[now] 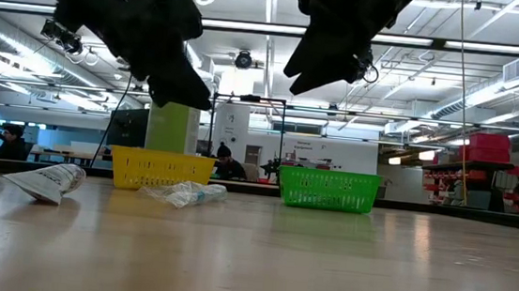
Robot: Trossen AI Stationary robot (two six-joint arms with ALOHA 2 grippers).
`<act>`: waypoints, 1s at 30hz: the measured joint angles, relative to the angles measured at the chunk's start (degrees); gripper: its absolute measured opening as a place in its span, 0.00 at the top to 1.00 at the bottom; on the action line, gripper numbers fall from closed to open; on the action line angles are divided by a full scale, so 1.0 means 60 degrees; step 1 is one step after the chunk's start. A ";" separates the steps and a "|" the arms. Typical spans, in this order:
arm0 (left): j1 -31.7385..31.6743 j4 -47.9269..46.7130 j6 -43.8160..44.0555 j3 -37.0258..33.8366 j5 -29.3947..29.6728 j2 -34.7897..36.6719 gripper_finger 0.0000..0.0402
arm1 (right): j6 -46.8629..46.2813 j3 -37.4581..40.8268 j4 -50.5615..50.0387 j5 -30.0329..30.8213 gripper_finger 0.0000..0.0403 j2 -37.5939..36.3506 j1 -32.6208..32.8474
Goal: Pick & Place Travel size toiletries
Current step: Put the white toothpaste into the green bin
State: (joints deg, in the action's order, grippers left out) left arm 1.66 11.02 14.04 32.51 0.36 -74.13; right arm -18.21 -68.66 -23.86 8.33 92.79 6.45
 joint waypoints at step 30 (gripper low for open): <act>0.3335 -0.3910 -0.4225 -0.0001 0.0695 -0.0295 0.40 | -0.0319 0.0000 0.0169 0.0001 0.53 0.0000 0.0463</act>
State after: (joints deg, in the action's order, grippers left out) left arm 21.67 -12.44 -11.31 32.51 4.53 -75.90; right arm -20.12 -68.66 -22.84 8.34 92.79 9.22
